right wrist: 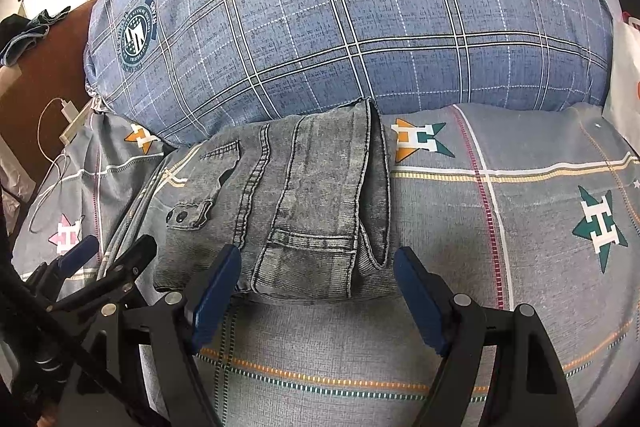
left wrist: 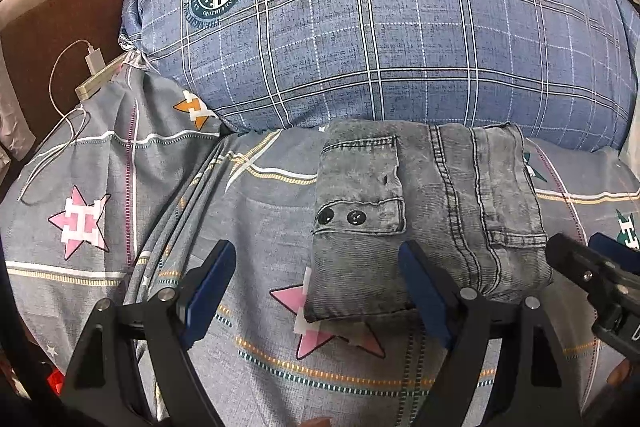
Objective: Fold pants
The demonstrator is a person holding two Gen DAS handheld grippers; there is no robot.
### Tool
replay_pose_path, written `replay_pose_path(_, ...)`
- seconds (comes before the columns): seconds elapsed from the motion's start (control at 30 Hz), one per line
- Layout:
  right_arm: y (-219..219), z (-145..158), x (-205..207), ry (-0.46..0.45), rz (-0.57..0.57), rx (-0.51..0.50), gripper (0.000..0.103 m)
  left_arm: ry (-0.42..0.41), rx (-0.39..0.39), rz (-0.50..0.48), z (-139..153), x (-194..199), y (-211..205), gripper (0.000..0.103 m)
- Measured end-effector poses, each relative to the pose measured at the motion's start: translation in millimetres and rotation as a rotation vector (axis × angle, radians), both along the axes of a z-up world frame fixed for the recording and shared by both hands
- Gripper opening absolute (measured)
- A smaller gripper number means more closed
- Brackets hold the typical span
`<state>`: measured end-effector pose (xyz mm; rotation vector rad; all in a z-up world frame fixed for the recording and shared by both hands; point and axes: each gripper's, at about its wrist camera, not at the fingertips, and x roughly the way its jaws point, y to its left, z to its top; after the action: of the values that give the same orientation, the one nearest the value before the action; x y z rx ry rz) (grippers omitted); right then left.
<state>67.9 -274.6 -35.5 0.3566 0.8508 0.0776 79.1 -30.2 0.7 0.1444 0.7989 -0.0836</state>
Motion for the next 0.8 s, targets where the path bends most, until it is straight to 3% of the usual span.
replay_pose_path(0.8, -2.1, 0.0, -0.6, -0.002, -0.007, 0.000, 0.083, -0.010, -0.020, -0.008, 0.7, 0.4, 1.9, 0.083)
